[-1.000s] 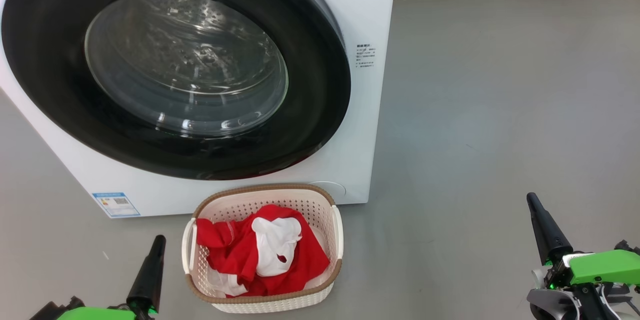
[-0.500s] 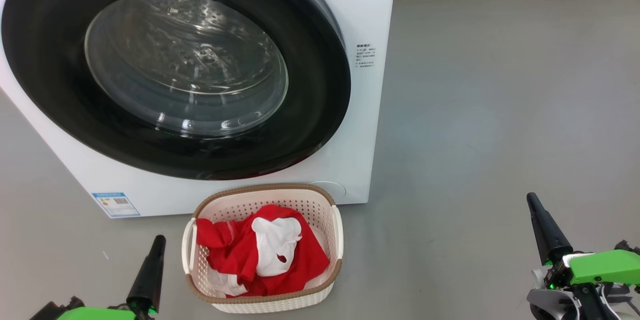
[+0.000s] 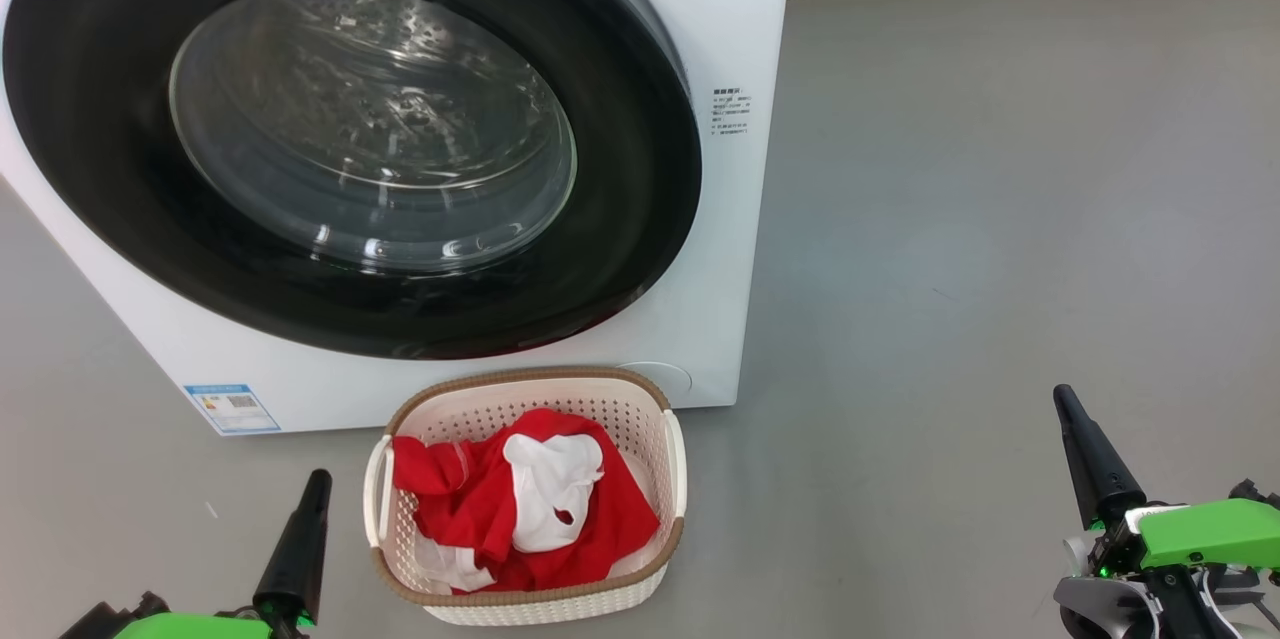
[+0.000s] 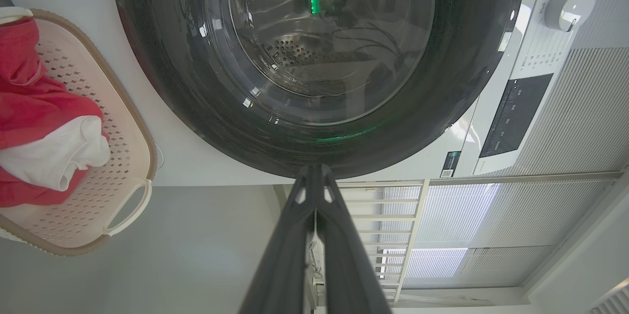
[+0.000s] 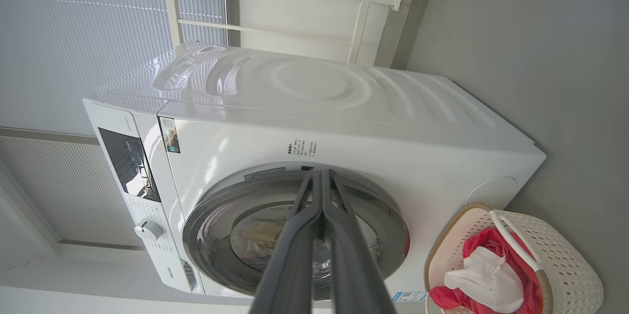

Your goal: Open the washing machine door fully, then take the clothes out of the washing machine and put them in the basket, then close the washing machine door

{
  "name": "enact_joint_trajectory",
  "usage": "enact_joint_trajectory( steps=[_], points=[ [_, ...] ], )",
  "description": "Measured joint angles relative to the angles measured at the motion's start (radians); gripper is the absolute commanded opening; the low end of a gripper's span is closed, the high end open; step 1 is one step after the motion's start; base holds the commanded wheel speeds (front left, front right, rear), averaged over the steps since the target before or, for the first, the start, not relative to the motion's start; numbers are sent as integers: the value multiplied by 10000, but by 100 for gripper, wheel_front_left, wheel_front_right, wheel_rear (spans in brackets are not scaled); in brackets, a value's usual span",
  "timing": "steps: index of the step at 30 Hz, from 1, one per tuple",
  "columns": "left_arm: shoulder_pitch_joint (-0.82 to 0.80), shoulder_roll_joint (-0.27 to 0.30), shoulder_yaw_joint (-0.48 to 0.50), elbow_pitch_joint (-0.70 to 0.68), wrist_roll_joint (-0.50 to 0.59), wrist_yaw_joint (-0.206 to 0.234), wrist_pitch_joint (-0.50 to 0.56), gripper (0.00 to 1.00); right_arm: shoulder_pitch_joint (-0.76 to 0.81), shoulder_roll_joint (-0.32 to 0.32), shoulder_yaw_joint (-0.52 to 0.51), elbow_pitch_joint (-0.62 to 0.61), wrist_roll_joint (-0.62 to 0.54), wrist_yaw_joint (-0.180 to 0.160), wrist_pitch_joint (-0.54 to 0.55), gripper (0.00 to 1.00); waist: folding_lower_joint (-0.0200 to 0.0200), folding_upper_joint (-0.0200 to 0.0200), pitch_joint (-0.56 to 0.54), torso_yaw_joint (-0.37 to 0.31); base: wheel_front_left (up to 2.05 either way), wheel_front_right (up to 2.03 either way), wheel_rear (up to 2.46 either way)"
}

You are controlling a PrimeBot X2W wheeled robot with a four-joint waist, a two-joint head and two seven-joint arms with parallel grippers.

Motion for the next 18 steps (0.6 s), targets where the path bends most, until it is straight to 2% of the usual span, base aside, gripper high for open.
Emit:
enact_joint_trajectory(
  steps=[18],
  points=[
    [0, 0, 0, 0, 0, 0, 0, 0, 0, 0, 0, 0, 0, 0, 0, 0, 0, 0, 0, 0, 0, 0, 0]
  ],
)
